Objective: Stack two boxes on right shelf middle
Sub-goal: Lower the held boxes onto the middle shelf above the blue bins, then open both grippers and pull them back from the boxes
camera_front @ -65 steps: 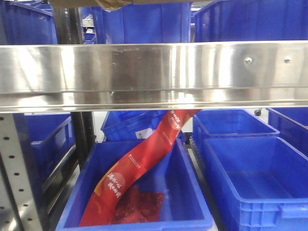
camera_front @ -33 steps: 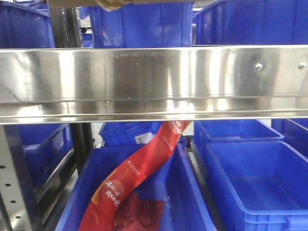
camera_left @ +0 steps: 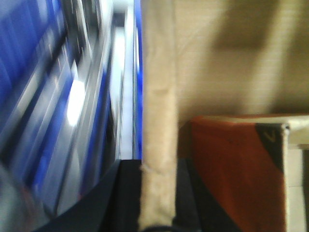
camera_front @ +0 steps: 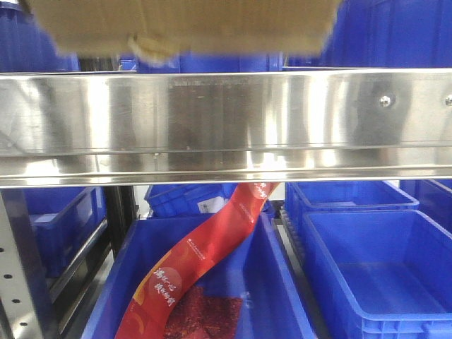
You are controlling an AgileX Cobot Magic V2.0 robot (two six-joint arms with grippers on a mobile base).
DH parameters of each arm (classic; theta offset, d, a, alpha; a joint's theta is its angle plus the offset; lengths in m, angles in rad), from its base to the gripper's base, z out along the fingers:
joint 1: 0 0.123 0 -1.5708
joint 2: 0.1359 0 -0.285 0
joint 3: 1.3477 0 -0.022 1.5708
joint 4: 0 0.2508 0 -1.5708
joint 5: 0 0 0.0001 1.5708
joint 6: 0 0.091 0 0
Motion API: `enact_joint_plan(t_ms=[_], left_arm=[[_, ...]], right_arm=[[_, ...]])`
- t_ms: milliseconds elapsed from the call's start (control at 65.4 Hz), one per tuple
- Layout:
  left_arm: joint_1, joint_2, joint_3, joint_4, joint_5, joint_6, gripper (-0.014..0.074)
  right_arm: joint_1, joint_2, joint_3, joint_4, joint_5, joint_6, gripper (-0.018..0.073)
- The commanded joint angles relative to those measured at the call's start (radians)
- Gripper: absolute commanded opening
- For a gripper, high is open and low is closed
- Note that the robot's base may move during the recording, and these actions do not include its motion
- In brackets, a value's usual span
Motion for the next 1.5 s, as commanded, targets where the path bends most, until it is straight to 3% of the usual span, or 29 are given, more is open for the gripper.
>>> enact_joint_plan(t_ms=[0, 138, 199, 413, 474, 566, 796, 857, 918, 964, 1056, 1086, 1224, 1346, 1484], left_arm=[[0.001, -0.002, -0.009, 0.007, -0.044, -0.002, -0.0111], [0.001, 0.008, -0.009, -0.004, -0.044, -0.002, -0.0109], [0.001, 0.011, -0.009, -0.005, -0.048, -0.002, -0.0072], [0.001, 0.016, -0.009, -0.015, -0.048, -0.002, 0.0313], [0.001, 0.016, -0.009, -0.015, -0.048, -0.002, 0.0374], [0.001, 0.016, -0.015, -0.015, -0.048, -0.002, 0.0415], [0.001, -0.013, -0.024, -0.015, -0.044, -0.002, 0.0411], [0.001, -0.018, -0.024, -0.015, -0.041, -0.002, 0.0400], [0.001, -0.019, -0.024, -0.015, -0.040, -0.002, 0.0342], [0.001, -0.019, -0.024, -0.028, -0.037, -0.002, 0.0246], [0.001, -0.022, -0.024, -0.080, -0.029, 0.008, -0.0021], [0.001, -0.024, -0.024, -0.106, -0.023, 0.044, -0.0117], [-0.005, -0.058, -0.016, -0.223, -0.049, 0.232, -0.0111], [-0.026, -0.142, 0.074, -0.228, -0.160, 0.239, -0.0111], [-0.032, -0.298, 0.320, -0.254, -0.339, 0.239, -0.0111]], right_arm=[[-0.002, 0.005, -0.015, 0.008, 0.022, 0.003, -0.0151], [-0.002, 0.033, -0.015, 0.019, 0.059, 0.003, -0.0148], [-0.002, 0.040, -0.015, 0.019, 0.059, 0.003, -0.0101], [-0.002, 0.044, -0.015, 0.014, 0.043, 0.003, 0.0296], [-0.004, 0.044, -0.015, 0.006, 0.031, 0.003, 0.0356], [-0.004, 0.042, -0.029, 0.003, 0.032, 0.003, 0.0360], [-0.004, 0.038, -0.119, 0.003, 0.079, -0.021, 0.0357], [-0.004, 0.037, -0.129, 0.003, 0.086, -0.052, 0.0314], [-0.004, 0.037, -0.131, 0.003, 0.093, -0.068, 0.0192], [-0.004, 0.037, -0.131, 0.003, 0.099, -0.070, 0.0090], [-0.004, 0.037, -0.129, 0.003, 0.119, -0.073, -0.0169], [-0.004, 0.037, -0.129, 0.003, 0.126, -0.088, -0.0160], [-0.004, 0.028, -0.127, 0.072, 0.122, -0.300, -0.0162], [-0.004, -0.006, -0.103, 0.103, 0.062, -0.310, -0.0162], [-0.004, -0.109, 0.021, 0.112, -0.106, -0.310, -0.0162]])
